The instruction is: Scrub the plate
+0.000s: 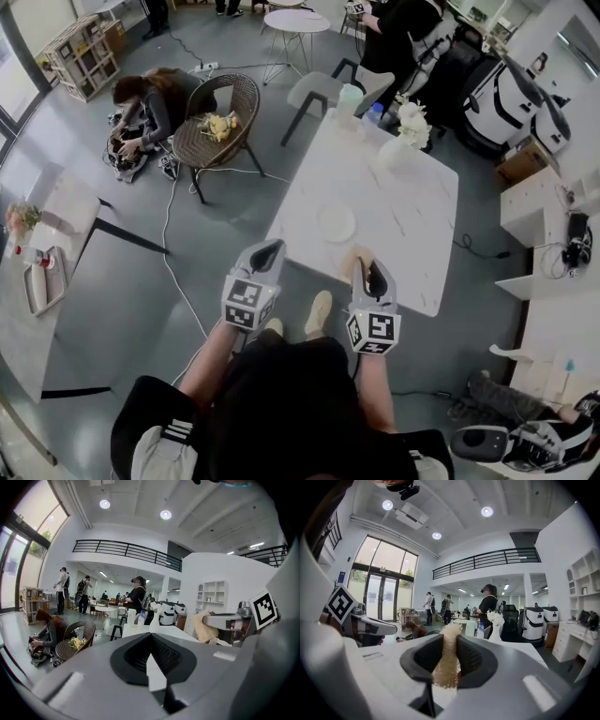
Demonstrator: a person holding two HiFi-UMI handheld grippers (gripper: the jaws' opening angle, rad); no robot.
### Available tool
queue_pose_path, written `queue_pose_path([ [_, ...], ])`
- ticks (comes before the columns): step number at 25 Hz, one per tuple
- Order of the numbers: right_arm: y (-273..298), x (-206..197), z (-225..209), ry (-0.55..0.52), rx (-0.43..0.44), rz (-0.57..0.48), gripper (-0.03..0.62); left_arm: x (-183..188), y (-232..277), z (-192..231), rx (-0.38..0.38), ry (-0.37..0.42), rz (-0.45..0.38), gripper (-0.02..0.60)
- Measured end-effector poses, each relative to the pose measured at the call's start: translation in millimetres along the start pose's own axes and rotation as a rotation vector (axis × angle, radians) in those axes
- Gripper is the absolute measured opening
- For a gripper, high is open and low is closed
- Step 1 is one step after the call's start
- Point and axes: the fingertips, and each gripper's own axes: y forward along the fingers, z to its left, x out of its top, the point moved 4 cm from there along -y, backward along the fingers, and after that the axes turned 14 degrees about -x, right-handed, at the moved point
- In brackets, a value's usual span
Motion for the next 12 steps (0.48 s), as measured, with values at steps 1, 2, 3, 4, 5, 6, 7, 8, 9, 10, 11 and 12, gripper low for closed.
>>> queue_pose_path([
  [1,6,0,-2,0.000,0.004,0.001,0.091,1,5,1,0.002,0.000,0.001,0.006],
  [2,12,0,-6,0.000,0.007,0.001,0.090,2,11,3,0.004,0.000,0.001,0.006],
  [3,19,0,-9,0.000,0.011,0.002,0.091,2,18,4,0.005,-0.002,0.002,0.006],
  [4,27,0,-13,0.001,0.015,0.003,0.091,3,25,6,0.007,-0.006,0.005,0.006],
  [5,36,0,-17,0.002,0.019,0.004,0.091,4,33,8,0.009,-0.011,0.008,0.006],
  [6,46,0,-22,0.002,0.024,0.007,0.091,5,42,10,0.012,-0.016,0.010,0.006],
  [7,56,-1,-27,0.001,0.030,0.011,0.091,6,51,12,0.016,-0.023,0.013,0.006],
  [8,64,-2,-32,-0.002,0.040,0.018,0.091,6,60,13,0.023,-0.033,0.018,0.006],
  [9,73,-4,-36,-0.004,0.053,0.027,0.091,5,67,13,0.030,-0.044,0.024,0.006],
  [10,81,-5,-41,-0.006,0.067,0.035,0.091,3,76,14,0.036,-0.055,0.030,0.006],
  [11,91,-7,-45,-0.006,0.078,0.041,0.091,2,85,16,0.040,-0.063,0.034,0.006],
  [12,101,-9,-49,-0.007,0.088,0.046,0.091,2,95,18,0.042,-0.071,0.038,0.006],
])
